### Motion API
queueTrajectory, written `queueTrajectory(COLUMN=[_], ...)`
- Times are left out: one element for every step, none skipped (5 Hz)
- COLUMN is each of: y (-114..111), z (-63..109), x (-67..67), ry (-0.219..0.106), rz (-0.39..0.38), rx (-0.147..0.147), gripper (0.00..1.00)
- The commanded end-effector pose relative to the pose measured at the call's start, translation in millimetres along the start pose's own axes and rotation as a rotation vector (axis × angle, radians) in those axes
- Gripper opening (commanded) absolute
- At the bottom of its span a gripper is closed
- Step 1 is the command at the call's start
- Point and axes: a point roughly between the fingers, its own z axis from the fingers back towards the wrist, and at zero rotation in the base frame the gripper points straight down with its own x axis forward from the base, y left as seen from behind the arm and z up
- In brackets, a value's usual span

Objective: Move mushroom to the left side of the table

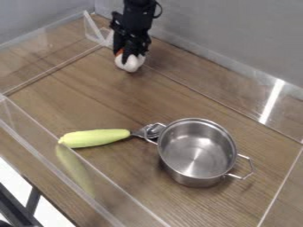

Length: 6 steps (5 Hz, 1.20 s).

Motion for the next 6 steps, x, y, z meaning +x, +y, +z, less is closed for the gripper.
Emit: queueTrajectory(y=[-1.6, -0.5, -4.9, -9.1, -12.3, -13.0], z=[19.8, 23.1, 26.7, 29.7, 33.3, 39.5], x=[35.7, 46.4, 49.2, 51.6, 53.6, 57.1], ry=[-0.079, -0.071, -0.072, -0.073, -0.074, -0.069], rz=[0.036, 0.064, 0.053, 0.040, 0.027, 0.053], rx=[0.047, 0.047, 0.044, 0.040, 0.035, 0.030], gripper=[0.00, 0.00, 0.00, 0.00, 0.00, 0.00])
